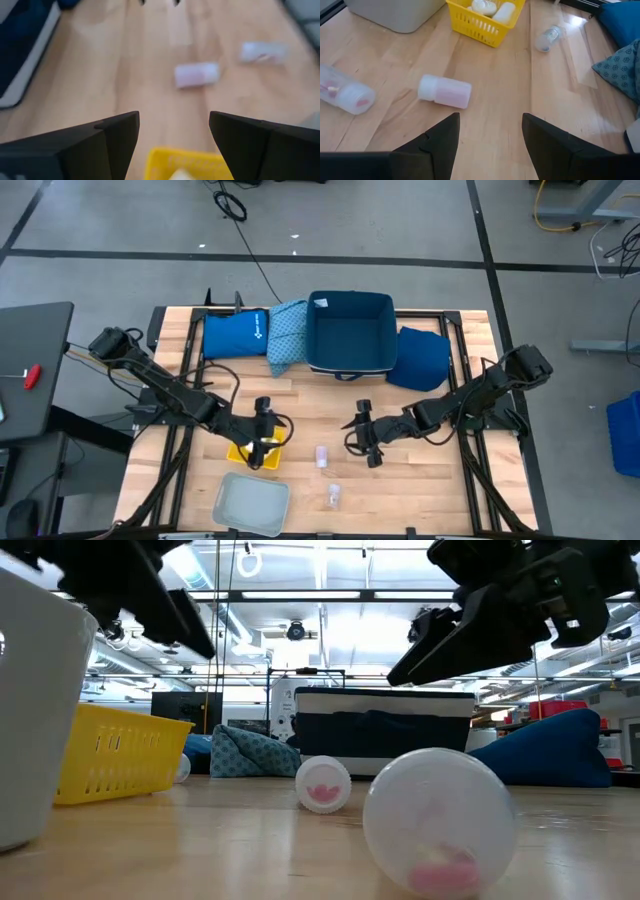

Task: Pick & place medical supplies in basket/bin
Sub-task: Put the top white pill bottle into the gray bin

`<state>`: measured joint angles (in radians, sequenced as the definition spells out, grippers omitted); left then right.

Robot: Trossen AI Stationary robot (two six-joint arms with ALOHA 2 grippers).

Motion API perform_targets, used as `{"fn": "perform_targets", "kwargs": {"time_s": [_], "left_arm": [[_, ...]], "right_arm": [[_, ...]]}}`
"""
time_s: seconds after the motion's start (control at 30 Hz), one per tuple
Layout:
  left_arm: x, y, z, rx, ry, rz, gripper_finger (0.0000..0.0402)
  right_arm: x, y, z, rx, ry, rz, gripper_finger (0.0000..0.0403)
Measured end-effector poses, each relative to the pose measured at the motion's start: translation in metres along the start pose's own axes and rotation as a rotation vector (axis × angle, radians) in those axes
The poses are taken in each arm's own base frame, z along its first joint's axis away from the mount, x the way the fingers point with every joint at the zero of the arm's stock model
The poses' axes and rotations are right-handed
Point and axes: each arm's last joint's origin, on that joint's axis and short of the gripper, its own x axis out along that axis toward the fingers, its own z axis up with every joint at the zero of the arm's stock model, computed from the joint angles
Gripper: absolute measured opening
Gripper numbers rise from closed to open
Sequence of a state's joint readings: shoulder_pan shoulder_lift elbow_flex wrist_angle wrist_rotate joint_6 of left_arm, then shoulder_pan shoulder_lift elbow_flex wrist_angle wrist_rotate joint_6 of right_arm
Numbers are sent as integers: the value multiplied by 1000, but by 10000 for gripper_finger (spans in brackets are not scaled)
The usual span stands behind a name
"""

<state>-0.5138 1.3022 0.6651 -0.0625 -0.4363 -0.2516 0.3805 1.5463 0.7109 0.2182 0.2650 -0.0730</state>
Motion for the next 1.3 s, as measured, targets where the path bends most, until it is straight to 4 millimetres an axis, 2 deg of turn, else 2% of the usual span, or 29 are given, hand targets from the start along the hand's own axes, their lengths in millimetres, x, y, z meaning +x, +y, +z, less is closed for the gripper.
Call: {"fn": "perform_targets", "kwargs": {"time_s": [0.3,0.6,0.87,1.07,1.3], "left_arm": [[5,24,-16,-20,199,116,243],[8,49,-27,-50,367,151,243],[9,63,-30,-32,424,191,243],[10,70,-32,-11,474,127,242],[11,80,-33,41,500,148,242]], "right_arm": [[0,-1,0,-13,4,-28,221],[0,-2,-1,-20,10,-30,221],[0,-2,-1,-31,13,-29,221],[0,-1,-2,-32,17,-28,221],[0,-1,-2,-32,17,-28,221]]}}
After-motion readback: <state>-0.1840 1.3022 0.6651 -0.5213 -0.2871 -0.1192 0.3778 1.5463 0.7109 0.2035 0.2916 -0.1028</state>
